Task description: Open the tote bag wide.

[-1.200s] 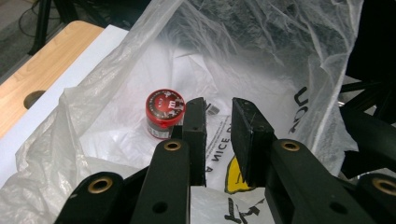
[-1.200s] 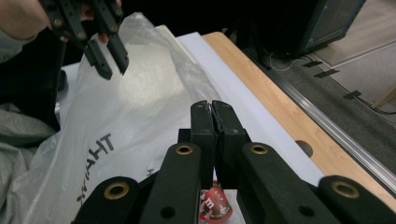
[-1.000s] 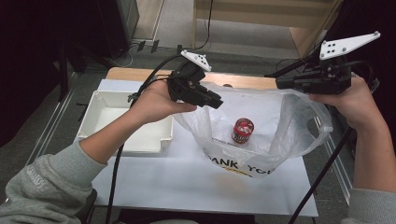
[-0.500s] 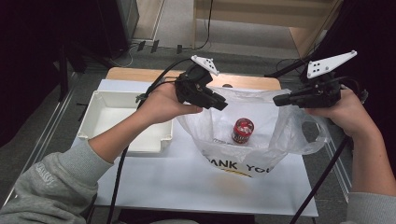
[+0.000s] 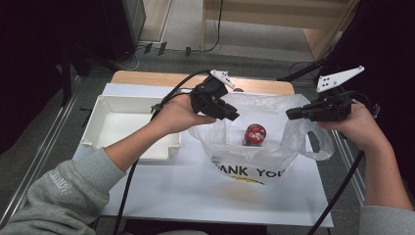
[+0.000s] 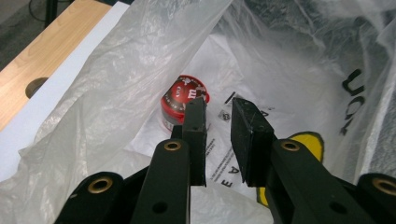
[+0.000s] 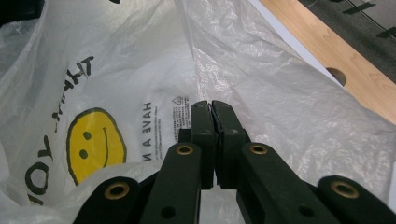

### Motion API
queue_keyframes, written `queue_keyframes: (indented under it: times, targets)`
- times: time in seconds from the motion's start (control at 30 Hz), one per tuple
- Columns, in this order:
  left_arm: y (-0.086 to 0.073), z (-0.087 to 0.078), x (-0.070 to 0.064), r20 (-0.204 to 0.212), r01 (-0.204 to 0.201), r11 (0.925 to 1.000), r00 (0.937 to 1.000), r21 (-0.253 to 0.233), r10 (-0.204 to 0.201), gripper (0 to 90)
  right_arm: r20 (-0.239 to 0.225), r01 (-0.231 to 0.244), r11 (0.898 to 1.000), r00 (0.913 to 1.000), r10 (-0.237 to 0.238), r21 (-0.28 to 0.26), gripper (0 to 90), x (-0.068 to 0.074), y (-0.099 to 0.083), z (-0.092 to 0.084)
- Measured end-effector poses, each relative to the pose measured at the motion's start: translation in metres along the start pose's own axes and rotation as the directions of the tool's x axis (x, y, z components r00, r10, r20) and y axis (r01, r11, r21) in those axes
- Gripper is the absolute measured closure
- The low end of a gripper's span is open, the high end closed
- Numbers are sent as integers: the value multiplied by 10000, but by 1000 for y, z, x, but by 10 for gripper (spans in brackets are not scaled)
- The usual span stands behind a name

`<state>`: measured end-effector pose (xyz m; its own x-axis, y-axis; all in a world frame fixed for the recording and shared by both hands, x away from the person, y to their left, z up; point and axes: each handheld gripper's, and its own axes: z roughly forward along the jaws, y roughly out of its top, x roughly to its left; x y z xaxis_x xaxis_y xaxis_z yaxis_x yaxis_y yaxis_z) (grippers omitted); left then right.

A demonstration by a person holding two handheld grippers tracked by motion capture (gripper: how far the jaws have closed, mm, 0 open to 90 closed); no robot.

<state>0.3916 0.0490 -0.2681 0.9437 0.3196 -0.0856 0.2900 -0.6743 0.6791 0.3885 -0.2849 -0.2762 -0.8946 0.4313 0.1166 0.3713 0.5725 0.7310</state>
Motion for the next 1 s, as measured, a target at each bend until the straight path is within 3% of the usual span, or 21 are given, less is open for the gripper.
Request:
queue_keyframes:
  times: [0.17,0.27,0.33,0.4,0.53,0.73,1.0]
  targets:
    - [0,10,4,-143,0,10000,9999,44,0,772,122,-93,9997,9999,96,-210,899,-2,-8,4]
    - [0,15,7,-73,205,9998,9998,-13,-205,794,276,-232,9990,9993,243,-383,898,-3,-13,5]
    - [-2,19,9,39,484,9985,9988,-253,-484,797,297,-303,9987,9991,316,-418,898,-4,-15,6]
    - [-4,23,13,318,1046,9932,9942,-508,-1031,813,314,-392,9980,9987,408,-504,898,-4,-17,7]
    - [-10,30,18,190,1488,9865,9888,-682,-1479,838,375,-445,9974,9982,467,-571,895,-4,-21,9]
    - [-17,43,18,-360,1433,9883,9887,-532,-1453,839,506,-495,9969,9973,526,-607,886,-4,-26,11]
    - [-25,57,22,-337,1787,9829,9830,-437,-1802,838,715,-554,9960,9956,604,-698,886,-4,-35,18]
